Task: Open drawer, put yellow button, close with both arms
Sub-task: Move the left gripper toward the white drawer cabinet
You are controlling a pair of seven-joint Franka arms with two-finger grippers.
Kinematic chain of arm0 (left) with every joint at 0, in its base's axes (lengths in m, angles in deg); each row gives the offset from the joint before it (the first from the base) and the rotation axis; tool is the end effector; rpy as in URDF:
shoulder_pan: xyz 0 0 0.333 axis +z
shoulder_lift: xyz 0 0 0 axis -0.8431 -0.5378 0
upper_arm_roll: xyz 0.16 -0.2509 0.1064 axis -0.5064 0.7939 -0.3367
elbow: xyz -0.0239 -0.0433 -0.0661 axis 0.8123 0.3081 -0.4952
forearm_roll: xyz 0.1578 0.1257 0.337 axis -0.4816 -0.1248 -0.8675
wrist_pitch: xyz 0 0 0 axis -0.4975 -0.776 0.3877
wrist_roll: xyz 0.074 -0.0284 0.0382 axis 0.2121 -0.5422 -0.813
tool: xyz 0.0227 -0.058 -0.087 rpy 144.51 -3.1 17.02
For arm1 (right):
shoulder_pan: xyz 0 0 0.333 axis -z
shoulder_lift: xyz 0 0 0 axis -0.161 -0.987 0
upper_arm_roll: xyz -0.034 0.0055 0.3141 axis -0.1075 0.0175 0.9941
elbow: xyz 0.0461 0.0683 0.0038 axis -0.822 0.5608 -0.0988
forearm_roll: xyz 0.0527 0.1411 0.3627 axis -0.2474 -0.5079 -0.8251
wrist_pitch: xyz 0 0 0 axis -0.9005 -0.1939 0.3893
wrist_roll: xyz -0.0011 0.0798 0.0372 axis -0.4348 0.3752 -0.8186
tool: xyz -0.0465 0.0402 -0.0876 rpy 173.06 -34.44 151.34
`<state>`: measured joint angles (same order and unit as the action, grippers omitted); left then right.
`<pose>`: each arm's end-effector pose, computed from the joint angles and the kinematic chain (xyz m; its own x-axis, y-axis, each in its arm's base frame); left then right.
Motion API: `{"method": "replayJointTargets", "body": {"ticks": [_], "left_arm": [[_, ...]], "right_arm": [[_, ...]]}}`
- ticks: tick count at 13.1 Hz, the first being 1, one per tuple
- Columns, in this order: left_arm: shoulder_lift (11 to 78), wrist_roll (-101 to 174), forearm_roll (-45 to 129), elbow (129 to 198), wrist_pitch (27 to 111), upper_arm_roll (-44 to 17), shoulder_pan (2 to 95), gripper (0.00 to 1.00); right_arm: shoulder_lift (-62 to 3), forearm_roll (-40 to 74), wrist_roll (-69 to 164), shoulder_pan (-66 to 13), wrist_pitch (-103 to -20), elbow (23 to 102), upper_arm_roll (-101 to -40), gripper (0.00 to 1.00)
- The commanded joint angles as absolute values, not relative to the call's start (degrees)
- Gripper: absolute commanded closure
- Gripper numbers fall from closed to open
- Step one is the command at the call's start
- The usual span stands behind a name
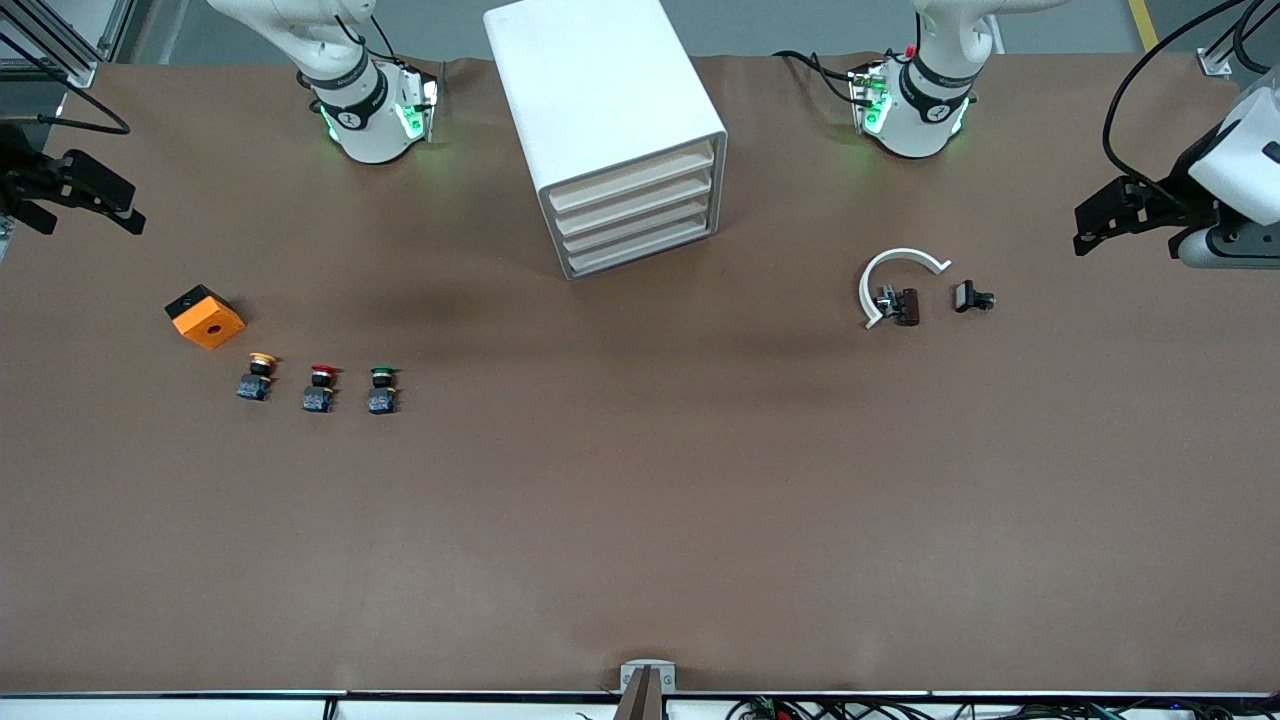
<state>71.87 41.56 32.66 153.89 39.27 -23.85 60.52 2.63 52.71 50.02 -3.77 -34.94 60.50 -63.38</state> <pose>0.5394 -0.0453 0.6365 0.9980 -0.0599 -0.0193 -0.0602 -0.9980 -0.0164 0.5018 -0.0302 0.6457 0.9998 -0.0198 0.0066 -0.0197 -0.9997 -0.0111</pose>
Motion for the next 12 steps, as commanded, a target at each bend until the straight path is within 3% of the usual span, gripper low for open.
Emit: {"method": "replayJointTargets", "body": {"ticks": [1, 7, 12], "left_arm": [[72.0, 42.6, 33.5, 152.8, 38.7, -23.6, 61.0, 0.0], [68.3, 41.9, 34.5, 150.8, 38.6, -24.1, 61.2, 0.0], [61.0, 41.0, 33.6, 152.8, 42.4, -22.9, 58.9, 0.0]], "right_arm": [[3.5, 52.1, 50.3, -3.9, -34.2, 60.5, -63.5, 0.0], [3.5, 52.1, 50.3, -3.8, -34.2, 60.5, -63.5, 0.0], [3.3, 52.1, 50.3, -3.8, -34.5, 59.9, -63.5, 0.0]]}}
